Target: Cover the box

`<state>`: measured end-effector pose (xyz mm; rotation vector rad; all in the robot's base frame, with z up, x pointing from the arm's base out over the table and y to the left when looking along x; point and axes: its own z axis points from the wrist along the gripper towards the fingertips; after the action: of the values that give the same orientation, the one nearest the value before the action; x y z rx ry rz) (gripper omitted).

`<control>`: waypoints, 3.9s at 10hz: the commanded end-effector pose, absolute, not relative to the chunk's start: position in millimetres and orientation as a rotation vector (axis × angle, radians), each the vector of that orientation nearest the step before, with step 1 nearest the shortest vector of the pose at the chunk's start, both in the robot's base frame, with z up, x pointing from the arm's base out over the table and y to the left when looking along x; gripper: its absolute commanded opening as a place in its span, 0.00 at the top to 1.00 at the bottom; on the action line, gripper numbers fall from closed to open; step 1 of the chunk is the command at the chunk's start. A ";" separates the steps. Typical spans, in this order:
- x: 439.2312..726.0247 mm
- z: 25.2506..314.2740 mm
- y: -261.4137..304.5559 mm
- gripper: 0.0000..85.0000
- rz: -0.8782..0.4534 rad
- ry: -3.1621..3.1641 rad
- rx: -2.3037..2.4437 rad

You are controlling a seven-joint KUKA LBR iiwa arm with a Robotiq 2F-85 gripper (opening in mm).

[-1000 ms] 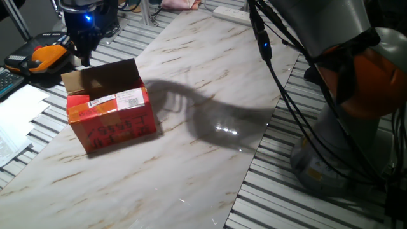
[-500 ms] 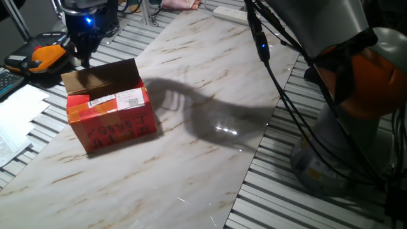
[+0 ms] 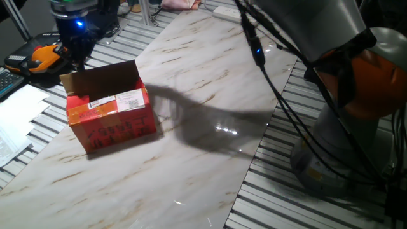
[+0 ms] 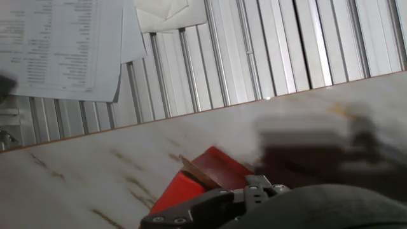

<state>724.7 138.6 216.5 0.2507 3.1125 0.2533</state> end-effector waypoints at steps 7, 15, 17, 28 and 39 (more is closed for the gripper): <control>708.5 211.6 167.7 1.00 0.061 3.164 0.251; 692.5 168.7 186.0 1.00 -0.027 3.100 0.264; 687.5 160.9 196.9 1.00 -0.087 3.065 0.299; 701.2 180.6 192.6 1.00 0.055 3.134 0.301; 695.0 200.0 195.3 1.00 0.081 3.141 0.317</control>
<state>695.2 195.1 200.4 0.3177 3.1399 0.0804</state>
